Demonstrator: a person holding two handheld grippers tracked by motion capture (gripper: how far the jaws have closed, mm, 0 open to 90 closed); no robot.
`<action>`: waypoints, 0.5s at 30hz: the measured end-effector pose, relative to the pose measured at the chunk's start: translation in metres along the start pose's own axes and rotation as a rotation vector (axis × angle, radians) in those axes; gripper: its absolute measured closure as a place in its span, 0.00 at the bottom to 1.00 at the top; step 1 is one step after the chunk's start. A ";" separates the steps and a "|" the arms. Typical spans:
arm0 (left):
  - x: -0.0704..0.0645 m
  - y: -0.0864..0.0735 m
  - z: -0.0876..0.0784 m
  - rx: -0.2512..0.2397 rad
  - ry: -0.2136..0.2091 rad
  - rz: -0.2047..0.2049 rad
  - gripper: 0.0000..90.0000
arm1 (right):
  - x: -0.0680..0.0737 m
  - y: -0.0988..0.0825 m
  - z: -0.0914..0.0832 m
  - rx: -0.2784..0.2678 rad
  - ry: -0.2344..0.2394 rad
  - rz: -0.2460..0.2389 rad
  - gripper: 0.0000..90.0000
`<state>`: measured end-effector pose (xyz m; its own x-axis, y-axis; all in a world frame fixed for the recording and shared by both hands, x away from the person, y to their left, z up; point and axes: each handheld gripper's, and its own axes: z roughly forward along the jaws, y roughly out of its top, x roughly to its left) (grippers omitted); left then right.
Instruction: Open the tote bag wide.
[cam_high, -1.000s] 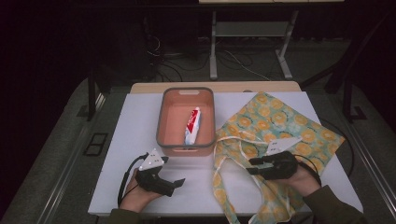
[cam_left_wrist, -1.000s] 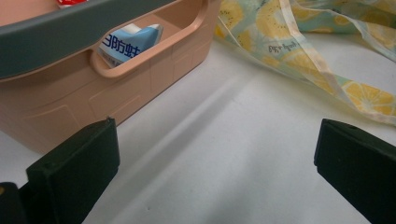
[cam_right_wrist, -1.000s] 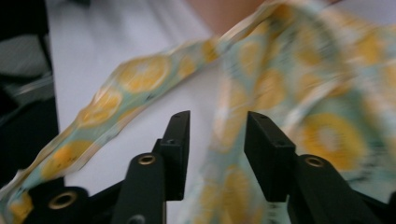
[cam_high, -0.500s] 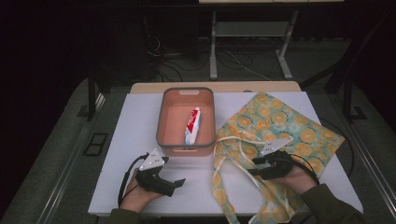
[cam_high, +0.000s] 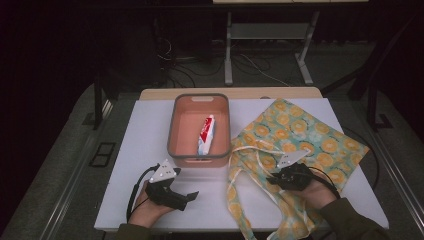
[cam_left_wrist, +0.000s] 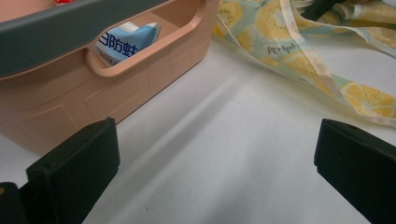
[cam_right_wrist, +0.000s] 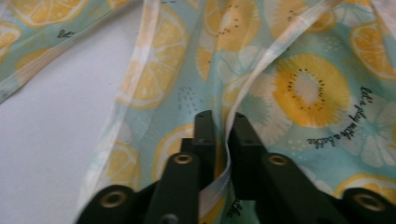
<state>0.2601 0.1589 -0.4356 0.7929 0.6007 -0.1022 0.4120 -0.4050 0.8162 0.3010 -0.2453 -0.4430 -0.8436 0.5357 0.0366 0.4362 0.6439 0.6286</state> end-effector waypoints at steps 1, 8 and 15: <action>0.000 0.000 0.000 0.000 0.000 0.001 0.00 | -0.001 0.000 0.000 -0.003 -0.005 0.003 0.98; 0.000 0.000 0.000 -0.002 0.000 -0.001 0.00 | -0.017 0.001 -0.015 -0.089 -0.021 0.059 0.99; 0.001 0.000 0.000 -0.001 0.001 -0.001 0.00 | -0.047 0.003 -0.039 -0.204 -0.090 0.138 0.99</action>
<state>0.2605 0.1591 -0.4360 0.7922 0.6017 -0.1023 0.4121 -0.4036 0.8169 0.3305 -0.2896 -0.4126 -0.7450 0.6634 0.0697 0.4659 0.4427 0.7661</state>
